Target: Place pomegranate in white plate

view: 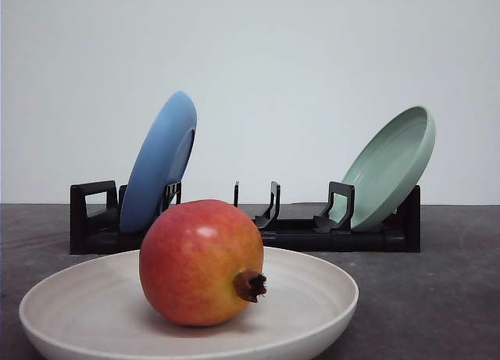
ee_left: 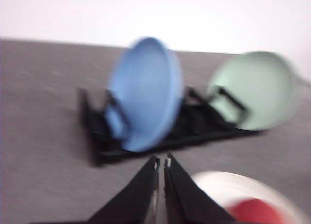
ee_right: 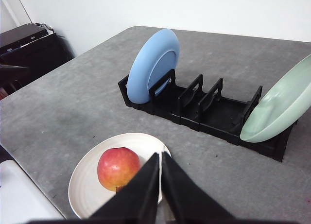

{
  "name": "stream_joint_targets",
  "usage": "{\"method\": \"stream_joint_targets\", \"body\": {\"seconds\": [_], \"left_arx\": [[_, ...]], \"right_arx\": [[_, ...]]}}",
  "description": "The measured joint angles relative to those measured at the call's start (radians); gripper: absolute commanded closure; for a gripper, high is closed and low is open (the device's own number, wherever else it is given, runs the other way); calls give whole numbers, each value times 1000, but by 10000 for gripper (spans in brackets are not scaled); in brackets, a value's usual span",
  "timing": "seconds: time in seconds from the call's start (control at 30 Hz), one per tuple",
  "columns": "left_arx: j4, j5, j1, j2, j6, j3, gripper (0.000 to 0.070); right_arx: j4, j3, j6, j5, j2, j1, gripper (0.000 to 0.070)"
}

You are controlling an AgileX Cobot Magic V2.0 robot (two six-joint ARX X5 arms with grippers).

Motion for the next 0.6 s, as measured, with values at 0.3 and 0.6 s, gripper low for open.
{"method": "stream_joint_targets", "body": {"seconds": [0.3, 0.6], "left_arx": [[237, 160, 488, -94, 236, -314, 700], [281, 274, 591, -146, 258, -396, 700]], "right_arx": [[0, 0, 0, 0, 0, 0, 700], [0, 0, 0, 0, 0, 0, 700]]}}
